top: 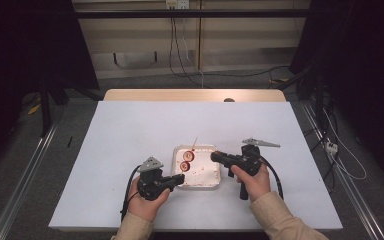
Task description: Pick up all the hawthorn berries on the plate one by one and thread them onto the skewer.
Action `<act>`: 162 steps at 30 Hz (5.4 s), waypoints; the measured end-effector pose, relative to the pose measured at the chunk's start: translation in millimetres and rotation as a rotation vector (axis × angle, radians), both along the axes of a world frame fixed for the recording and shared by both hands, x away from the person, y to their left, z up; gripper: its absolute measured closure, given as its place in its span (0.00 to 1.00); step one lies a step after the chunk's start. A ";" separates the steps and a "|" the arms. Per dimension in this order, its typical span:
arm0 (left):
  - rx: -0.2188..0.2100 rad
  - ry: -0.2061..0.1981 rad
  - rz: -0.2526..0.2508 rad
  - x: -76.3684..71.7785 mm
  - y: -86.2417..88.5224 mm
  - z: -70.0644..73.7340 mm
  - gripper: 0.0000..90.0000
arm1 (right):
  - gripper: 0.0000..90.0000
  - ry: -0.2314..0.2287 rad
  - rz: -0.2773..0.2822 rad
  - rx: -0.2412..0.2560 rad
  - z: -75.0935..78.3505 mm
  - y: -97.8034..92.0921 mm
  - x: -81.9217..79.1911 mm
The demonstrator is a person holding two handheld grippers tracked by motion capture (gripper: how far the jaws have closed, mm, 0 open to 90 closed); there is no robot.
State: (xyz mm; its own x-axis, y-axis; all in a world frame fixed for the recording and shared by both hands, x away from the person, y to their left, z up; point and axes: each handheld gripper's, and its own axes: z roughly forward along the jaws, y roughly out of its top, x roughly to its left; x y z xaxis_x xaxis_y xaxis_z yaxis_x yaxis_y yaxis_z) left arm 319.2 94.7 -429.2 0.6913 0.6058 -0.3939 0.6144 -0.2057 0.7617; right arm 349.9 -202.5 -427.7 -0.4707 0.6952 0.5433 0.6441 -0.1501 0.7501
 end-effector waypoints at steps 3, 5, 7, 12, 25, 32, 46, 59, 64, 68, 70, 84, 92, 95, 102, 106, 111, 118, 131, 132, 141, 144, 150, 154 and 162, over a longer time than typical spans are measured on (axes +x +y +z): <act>0.009 0.008 -0.028 -2.8 -6.2 -1.0 0.99 | 0.82 -0.012 -0.022 0.037 10.7 -1.3 4.8; 0.009 0.009 -0.041 -4.2 -9.3 -1.4 0.99 | 0.83 -0.013 -0.038 0.046 16.0 -0.9 6.8; 0.017 0.013 -0.056 -5.1 -11.7 -1.7 0.99 | 0.82 -0.017 -0.050 0.063 19.2 -0.4 8.3; 0.027 0.026 -0.080 -7.5 -16.8 -4.0 0.99 | 0.83 -0.023 -0.058 0.079 24.0 0.5 11.0; 0.037 0.034 -0.101 -8.6 -22.2 -6.7 0.99 | 0.83 -0.031 -0.063 0.091 29.4 -0.8 12.1; 0.038 0.040 -0.104 -8.7 -23.0 -7.2 0.99 | 0.82 -0.028 -0.055 0.093 28.8 2.4 12.5; 0.014 0.008 -0.085 -8.5 -21.6 -5.3 0.99 | 0.82 -0.024 -0.022 0.105 28.2 9.1 10.6; 0.006 -0.023 -0.051 -11.1 -18.9 -3.2 0.99 | 0.82 -0.014 -0.015 0.138 27.3 16.8 8.4; 0.013 -0.020 -0.065 -11.7 -21.1 -3.8 0.99 | 0.82 0.004 -0.015 0.168 27.6 18.1 7.8; 0.015 -0.015 -0.070 -11.1 -21.2 -3.4 0.99 | 0.82 -0.005 -0.012 0.171 27.8 18.2 8.9; 0.011 -0.016 -0.066 -11.0 -21.4 -3.6 0.99 | 0.82 0.000 -0.013 0.176 27.6 18.2 9.1; 0.019 -0.015 -0.055 -9.7 -21.5 -4.1 0.99 | 0.83 -0.009 -0.012 0.155 27.6 21.4 7.3; 0.011 -0.030 -0.033 -10.3 -20.6 -2.2 1.00 | 0.83 -0.015 -0.007 0.144 27.6 22.4 6.4; 0.015 -0.031 -0.031 -10.3 -21.2 -2.2 1.00 | 0.83 -0.010 0.008 0.135 26.3 25.4 4.6; 0.007 -0.029 -0.028 -8.7 -19.2 -1.6 1.00 | 0.83 -0.013 0.031 0.137 25.0 31.8 2.3; -0.002 -0.030 -0.023 -8.2 -17.8 -0.7 1.00 | 0.83 -0.001 0.029 0.147 23.6 31.1 4.9; -0.001 -0.029 -0.020 -7.9 -17.7 -1.2 1.00 | 0.83 -0.003 0.026 0.148 23.1 31.8 5.1; 0.003 -0.028 -0.012 -7.7 -18.2 -1.1 1.00 | 0.83 -0.002 0.021 0.144 22.5 31.1 3.8; 0.017 -0.030 -0.011 -7.4 -18.3 -1.4 1.00 | 0.83 -0.002 0.017 0.136 20.7 30.6 1.5; 0.021 -0.031 -0.011 -7.4 -18.3 -1.3 1.00 | 0.83 -0.002 0.019 0.136 20.7 30.6 1.4; 0.029 -0.023 -0.012 -6.7 -18.8 -2.8 1.00 | 0.83 0.000 0.026 0.119 19.2 30.6 -0.6; 0.034 -0.020 -0.014 -6.7 -19.5 -2.4 1.00 | 0.83 -0.003 0.024 0.117 19.1 30.8 -1.4; 0.032 -0.023 -0.014 -6.2 -19.7 -2.7 1.00 | 0.83 0.000 0.021 0.121 18.6 30.5 -1.9; 0.021 -0.029 -0.019 -6.9 -21.4 -1.0 1.00 | 0.81 -0.025 0.013 0.113 18.3 30.9 -0.9; 0.010 -0.032 -0.012 -5.8 -18.0 0.0 1.00 | 0.72 -0.071 0.007 0.089 18.2 32.6 0.4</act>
